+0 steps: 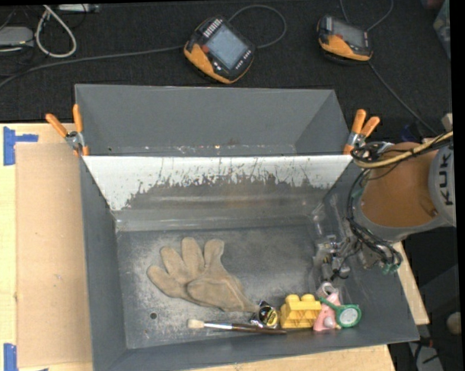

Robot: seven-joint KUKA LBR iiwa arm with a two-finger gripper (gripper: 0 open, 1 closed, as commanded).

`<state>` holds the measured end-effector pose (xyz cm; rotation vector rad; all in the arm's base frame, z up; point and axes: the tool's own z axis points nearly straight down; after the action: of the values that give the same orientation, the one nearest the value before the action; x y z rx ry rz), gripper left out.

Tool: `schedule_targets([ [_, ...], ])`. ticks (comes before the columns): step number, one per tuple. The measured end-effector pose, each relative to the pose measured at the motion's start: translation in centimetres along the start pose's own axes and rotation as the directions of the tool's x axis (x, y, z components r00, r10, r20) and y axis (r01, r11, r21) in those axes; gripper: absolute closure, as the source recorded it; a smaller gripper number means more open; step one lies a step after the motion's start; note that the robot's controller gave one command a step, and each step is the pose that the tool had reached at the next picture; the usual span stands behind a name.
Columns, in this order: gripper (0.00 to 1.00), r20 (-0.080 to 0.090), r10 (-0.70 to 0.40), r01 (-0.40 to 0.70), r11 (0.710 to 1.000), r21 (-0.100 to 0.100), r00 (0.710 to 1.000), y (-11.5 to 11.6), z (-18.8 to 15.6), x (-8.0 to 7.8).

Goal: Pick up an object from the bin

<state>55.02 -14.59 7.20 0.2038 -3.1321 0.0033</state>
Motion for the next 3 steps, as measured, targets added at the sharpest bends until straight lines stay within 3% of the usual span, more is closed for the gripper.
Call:
schedule_targets([
  [3,1.0,0.0,0.0,0.0,1.0,-0.002,1.0,0.2,-3.9,0.0],
])
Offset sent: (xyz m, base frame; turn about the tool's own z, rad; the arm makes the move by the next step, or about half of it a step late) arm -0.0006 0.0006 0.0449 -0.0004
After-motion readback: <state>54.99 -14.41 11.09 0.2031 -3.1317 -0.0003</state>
